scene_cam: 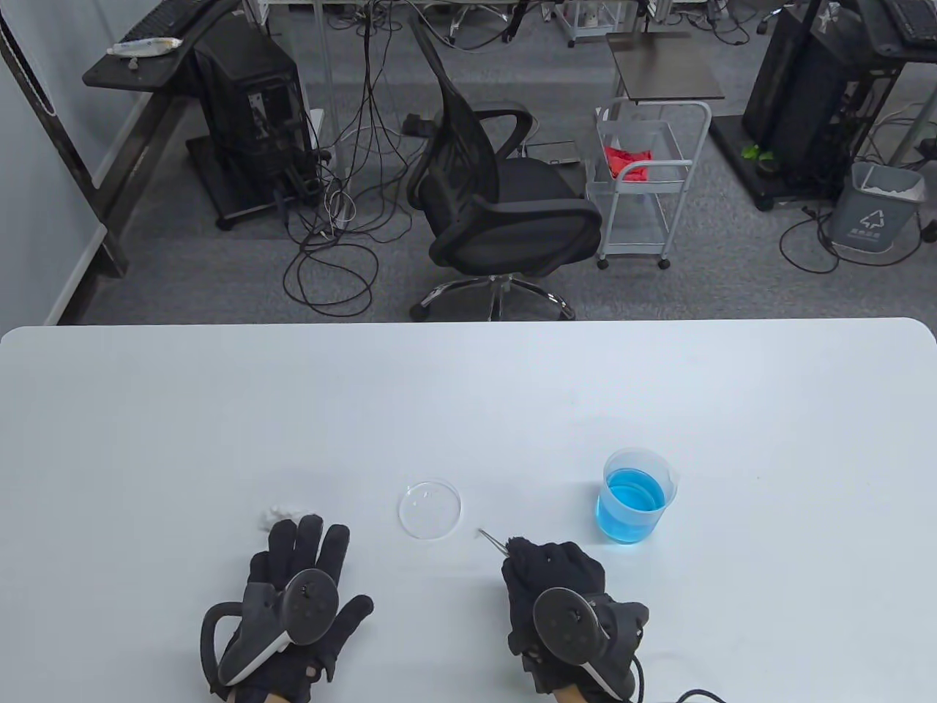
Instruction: Dip tweezers-held cotton tuft into dye solution and dot onto culture dish
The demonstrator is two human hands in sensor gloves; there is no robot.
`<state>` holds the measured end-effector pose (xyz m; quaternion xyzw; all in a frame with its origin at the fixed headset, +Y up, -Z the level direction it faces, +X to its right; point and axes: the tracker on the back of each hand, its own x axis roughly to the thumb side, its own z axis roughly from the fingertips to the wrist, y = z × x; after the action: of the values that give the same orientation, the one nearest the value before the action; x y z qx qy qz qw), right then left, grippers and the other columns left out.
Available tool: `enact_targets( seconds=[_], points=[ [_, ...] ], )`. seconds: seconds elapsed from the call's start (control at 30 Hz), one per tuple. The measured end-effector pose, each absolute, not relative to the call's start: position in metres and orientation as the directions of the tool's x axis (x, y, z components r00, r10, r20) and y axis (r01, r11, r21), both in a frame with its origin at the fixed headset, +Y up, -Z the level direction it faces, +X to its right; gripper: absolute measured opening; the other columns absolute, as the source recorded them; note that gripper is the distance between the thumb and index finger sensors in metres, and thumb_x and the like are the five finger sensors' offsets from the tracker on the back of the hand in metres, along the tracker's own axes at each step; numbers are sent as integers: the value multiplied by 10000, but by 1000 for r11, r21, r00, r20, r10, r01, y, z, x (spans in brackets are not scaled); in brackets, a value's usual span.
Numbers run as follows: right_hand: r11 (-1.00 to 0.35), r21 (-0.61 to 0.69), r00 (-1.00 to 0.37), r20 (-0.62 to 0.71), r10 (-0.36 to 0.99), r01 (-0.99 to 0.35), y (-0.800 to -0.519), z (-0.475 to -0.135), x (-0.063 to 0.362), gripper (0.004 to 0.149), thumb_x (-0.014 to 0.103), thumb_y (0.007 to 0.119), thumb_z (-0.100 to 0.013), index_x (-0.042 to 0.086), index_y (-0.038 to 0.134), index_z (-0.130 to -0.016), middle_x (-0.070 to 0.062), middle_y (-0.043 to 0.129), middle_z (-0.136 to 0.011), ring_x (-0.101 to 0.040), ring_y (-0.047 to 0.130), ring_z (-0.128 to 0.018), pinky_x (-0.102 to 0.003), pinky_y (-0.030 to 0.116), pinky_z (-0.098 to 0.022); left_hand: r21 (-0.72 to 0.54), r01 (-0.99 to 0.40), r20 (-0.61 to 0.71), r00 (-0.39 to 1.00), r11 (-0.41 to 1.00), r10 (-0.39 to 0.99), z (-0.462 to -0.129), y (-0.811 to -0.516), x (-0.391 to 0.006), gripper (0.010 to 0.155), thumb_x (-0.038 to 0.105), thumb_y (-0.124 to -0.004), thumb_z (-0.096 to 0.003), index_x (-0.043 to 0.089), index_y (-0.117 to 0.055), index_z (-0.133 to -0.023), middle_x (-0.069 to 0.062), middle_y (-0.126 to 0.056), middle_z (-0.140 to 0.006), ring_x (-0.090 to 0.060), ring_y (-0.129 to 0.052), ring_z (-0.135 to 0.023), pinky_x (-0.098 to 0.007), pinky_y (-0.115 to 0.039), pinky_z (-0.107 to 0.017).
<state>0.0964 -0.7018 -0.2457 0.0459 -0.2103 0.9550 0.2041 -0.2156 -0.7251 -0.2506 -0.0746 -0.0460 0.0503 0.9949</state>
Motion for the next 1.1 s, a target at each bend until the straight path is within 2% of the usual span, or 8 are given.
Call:
enact_targets(
  seconds=[0.2, 0.33, 0.47, 0.63, 0.77, 0.93, 1.1],
  points=[
    [-836, -376, -917, 159, 367, -400, -703, -247, 97, 358, 338, 856, -409, 162, 957, -704, 2, 965, -486, -219, 964, -612, -560, 721, -546, -170, -78, 88, 992, 982, 94, -252, -732, -212, 900, 794, -585, -452, 423, -111, -1121, 53, -40, -1202, -331, -97, -1157, -551, -299, -819],
    [-827, -398, -918, 151, 367, -396, -692, -248, 100, 359, 331, 855, -412, 163, 955, -714, -4, 966, -495, -227, 959, -621, -564, 714, -550, -192, -64, 89, 993, 979, 82, -253, -737, -210, 904, 795, -584, -452, 418, -104, -1119, 48, -37, -1198, -331, -97, -1152, -549, -295, -818],
    [-805, -420, -907, 145, 396, -419, -669, -251, 106, 352, 333, 899, -400, 185, 974, -710, -6, 992, -486, -228, 975, -612, -566, 721, -544, -196, -59, 89, 993, 979, 77, -253, -738, -208, 905, 792, -586, -453, 414, -102, -1118, 48, -35, -1196, -329, -67, -1153, -546, -295, -819],
    [-799, -494, -936, 104, 338, -343, -622, -255, 122, 338, 329, 919, -392, 197, 989, -695, -7, 1001, -472, -225, 981, -601, -562, 725, -542, -192, -62, 83, 993, 979, 79, -253, -737, -210, 905, 782, -599, -456, 409, -108, -1119, 45, -40, -1195, -326, -101, -1151, -545, -297, -818],
    [-807, -528, -956, 29, 292, -262, -599, -264, 139, 334, 326, 922, -390, 200, 991, -692, -7, 1000, -470, -226, 978, -602, -561, 722, -545, -202, -55, 87, 993, 978, 74, -254, -739, -208, 907, 782, -599, -456, 407, -105, -1118, 45, -38, -1194, -327, -101, -1150, -544, -295, -817],
    [-834, -526, -961, -98, 257, -170, -593, -280, 166, 334, 322, 925, -389, 196, 993, -691, -12, 998, -469, -228, 975, -602, -563, 715, -550, -212, -47, 91, 994, 976, 67, -255, -740, -206, 914, 783, -599, -455, 405, -95, -1116, 46, -32, -1192, -329, -70, -1149, -544, -293, -817],
    [-865, -495, -953, -213, 216, -85, -603, -294, 193, 334, 321, 926, -388, 201, 992, -692, -13, 997, -473, -228, 967, -614, -565, 700, -564, -219, -48, 91, 993, 975, 69, -255, -740, -206, 916, 784, -597, -456, 403, -88, -1115, 46, -23, -1189, -332, -66, -1146, -543, -288, -816]
  ],
)
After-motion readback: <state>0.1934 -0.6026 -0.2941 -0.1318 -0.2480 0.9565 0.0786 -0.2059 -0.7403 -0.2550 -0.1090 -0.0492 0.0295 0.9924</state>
